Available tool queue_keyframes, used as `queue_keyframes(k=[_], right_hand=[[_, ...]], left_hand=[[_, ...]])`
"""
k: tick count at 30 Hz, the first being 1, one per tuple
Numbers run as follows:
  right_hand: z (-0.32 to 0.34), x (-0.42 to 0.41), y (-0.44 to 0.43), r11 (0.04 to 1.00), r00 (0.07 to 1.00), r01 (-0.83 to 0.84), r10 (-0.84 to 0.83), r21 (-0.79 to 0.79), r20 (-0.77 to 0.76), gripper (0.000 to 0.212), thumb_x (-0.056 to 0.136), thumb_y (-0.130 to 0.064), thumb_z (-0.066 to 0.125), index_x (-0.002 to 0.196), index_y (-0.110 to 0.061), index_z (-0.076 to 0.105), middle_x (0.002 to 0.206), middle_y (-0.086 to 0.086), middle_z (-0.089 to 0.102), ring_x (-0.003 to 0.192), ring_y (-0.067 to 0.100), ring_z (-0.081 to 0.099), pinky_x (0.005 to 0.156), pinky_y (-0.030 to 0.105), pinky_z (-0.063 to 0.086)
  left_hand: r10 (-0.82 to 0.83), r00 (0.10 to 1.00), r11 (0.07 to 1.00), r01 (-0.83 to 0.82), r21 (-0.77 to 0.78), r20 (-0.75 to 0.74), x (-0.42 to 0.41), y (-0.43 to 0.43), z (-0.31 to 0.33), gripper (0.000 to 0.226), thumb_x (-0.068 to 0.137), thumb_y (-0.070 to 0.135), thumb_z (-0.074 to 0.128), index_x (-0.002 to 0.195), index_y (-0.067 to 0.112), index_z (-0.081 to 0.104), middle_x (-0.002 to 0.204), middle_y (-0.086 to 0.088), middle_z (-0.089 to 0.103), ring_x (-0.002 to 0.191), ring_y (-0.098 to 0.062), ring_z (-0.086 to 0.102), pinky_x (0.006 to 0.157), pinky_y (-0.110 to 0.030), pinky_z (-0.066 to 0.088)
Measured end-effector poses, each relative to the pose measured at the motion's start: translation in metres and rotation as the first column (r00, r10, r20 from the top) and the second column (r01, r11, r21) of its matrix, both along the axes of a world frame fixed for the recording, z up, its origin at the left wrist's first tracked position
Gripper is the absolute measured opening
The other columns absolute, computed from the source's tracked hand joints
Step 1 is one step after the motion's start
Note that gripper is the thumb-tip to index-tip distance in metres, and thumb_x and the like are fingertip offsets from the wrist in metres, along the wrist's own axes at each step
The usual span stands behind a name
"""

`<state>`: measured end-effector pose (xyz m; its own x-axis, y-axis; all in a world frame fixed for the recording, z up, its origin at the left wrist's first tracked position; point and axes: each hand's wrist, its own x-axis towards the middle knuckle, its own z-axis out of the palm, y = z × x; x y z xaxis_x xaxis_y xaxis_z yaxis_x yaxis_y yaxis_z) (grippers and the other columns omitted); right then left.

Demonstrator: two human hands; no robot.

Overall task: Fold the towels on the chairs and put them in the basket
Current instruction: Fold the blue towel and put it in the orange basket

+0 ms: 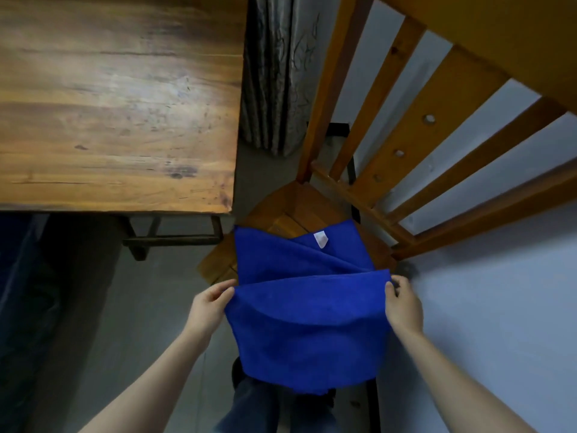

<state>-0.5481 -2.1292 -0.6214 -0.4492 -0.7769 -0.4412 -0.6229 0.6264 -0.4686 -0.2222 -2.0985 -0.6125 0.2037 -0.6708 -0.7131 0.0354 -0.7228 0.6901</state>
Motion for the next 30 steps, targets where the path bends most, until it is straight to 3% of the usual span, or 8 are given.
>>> queue_keyframes(k=[4,8,13,16,20,22,26,30], right_hand=[[-0.034,0.008,-0.022,0.979,0.976,-0.18,0.19,0.1,-0.107,0.047,0.098,-0.03,0.04,0.141,-0.013,0.035,0.142,0.013,0.041,0.129,0.03,0.038,0.101,0.042,0.037],[-0.062,0.015,-0.067,0.941,0.94,-0.324,0.332,0.093,-0.082,0.044,0.098,-0.028,0.041,0.138,-0.009,0.041,0.141,0.013,0.042,0.128,0.027,0.038,0.101,0.036,0.036],[-0.09,0.024,-0.117,0.919,0.915,-0.377,0.389,0.116,-0.11,0.053,0.097,-0.033,0.043,0.14,-0.003,0.035,0.141,0.017,0.04,0.129,0.031,0.036,0.102,0.038,0.034],[-0.102,0.025,-0.13,0.93,0.93,-0.33,0.349,0.161,-0.114,0.059,0.093,-0.034,0.051,0.141,-0.005,0.031,0.141,0.017,0.038,0.126,0.033,0.041,0.094,0.039,0.042],[-0.114,0.02,-0.137,0.968,0.971,-0.223,0.231,0.117,-0.056,0.014,0.092,-0.024,0.056,0.09,-0.01,0.054,0.093,0.009,0.06,0.087,0.029,0.056,0.066,0.031,0.039],[-0.113,0.02,-0.136,0.97,0.967,-0.239,0.242,0.04,-0.079,0.031,0.094,-0.023,0.053,0.067,-0.015,0.04,0.068,0.001,0.048,0.072,0.024,0.05,0.059,0.029,0.035],[-0.101,0.032,-0.15,0.978,0.988,-0.151,0.144,-0.145,-0.06,0.024,0.096,-0.028,0.047,0.081,-0.01,0.046,0.069,0.0,0.048,0.076,0.028,0.055,0.061,0.03,0.036],[-0.098,0.052,-0.164,0.992,0.988,-0.118,0.121,-0.042,0.092,0.032,0.098,-0.022,0.045,0.124,-0.005,0.05,0.128,0.015,0.053,0.114,0.031,0.053,0.086,0.038,0.046]], left_hand=[[-0.377,0.891,0.926,0.371,0.073,0.253,-0.006,-0.018,-0.028,0.037,0.094,0.017,0.052,0.13,0.019,0.045,0.113,-0.001,0.057,0.089,-0.008,0.055,0.063,-0.009,0.042],[-0.309,0.87,0.946,0.321,0.033,0.384,-0.004,-0.05,-0.054,0.014,0.095,0.011,0.045,0.092,0.016,0.058,0.083,0.001,0.059,0.067,-0.007,0.054,0.056,-0.019,0.04],[-0.177,0.858,0.983,0.178,0.043,0.483,-0.015,-0.099,-0.082,0.039,0.094,0.017,0.05,0.132,0.009,0.046,0.123,-0.016,0.057,0.108,-0.031,0.054,0.085,-0.027,0.039],[-0.2,0.825,0.978,0.203,0.052,0.528,-0.027,-0.115,-0.094,0.037,0.092,0.024,0.055,0.125,0.009,0.05,0.108,-0.014,0.061,0.101,-0.028,0.056,0.074,-0.025,0.04],[-0.138,0.851,0.988,0.085,0.127,0.506,-0.031,-0.125,-0.101,0.038,0.093,0.027,0.054,0.126,0.01,0.052,0.123,-0.012,0.058,0.109,-0.028,0.053,0.082,-0.028,0.036],[-0.021,0.884,0.997,-0.018,0.077,0.467,-0.027,-0.122,-0.102,0.021,0.093,0.021,0.052,0.11,0.012,0.06,0.107,-0.009,0.061,0.096,-0.027,0.054,0.079,-0.03,0.039],[0.212,0.862,0.977,-0.2,-0.076,0.461,-0.008,-0.108,-0.102,0.015,0.09,0.01,0.051,0.077,0.014,0.055,0.074,-0.005,0.056,0.076,-0.026,0.053,0.068,-0.033,0.042],[0.322,0.837,0.942,-0.33,-0.061,0.441,0.002,-0.099,-0.106,0.017,0.094,0.013,0.048,0.109,0.015,0.055,0.109,-0.015,0.061,0.097,-0.036,0.059,0.082,-0.043,0.049]])
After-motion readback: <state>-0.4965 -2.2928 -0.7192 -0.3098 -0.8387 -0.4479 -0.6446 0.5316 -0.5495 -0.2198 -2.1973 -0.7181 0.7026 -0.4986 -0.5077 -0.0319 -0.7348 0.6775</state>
